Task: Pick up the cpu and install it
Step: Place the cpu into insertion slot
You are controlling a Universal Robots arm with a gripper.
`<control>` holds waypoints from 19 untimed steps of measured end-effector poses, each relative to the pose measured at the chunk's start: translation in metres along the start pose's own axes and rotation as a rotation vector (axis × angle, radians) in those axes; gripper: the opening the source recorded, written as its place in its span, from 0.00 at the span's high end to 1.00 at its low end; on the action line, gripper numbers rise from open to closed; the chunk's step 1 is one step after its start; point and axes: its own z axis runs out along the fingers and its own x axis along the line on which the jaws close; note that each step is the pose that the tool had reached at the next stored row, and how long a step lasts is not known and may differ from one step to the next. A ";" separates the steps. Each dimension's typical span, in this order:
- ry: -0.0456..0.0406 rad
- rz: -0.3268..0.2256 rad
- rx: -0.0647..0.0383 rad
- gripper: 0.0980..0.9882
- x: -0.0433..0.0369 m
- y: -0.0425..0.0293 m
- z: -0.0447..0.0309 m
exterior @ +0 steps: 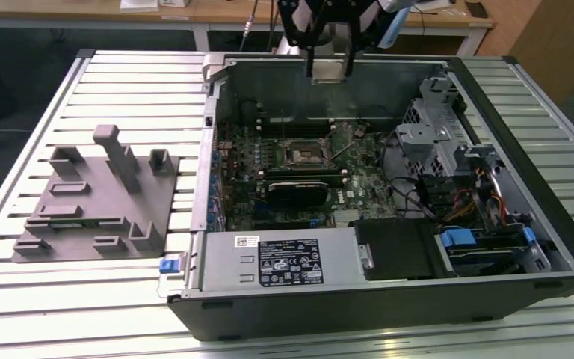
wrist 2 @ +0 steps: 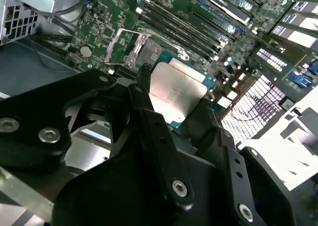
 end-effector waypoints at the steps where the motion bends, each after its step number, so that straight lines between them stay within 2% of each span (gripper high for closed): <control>1: 0.0000 0.000 0.000 0.51 -0.0004 0.0000 0.0000; 5: -0.0002 0.009 0.000 0.51 -0.0008 0.0000 0.0000; 8: -0.0009 0.036 0.001 0.51 -0.0009 0.0001 0.0002; 19: -0.0056 0.231 0.005 0.51 -0.0008 0.0000 0.0024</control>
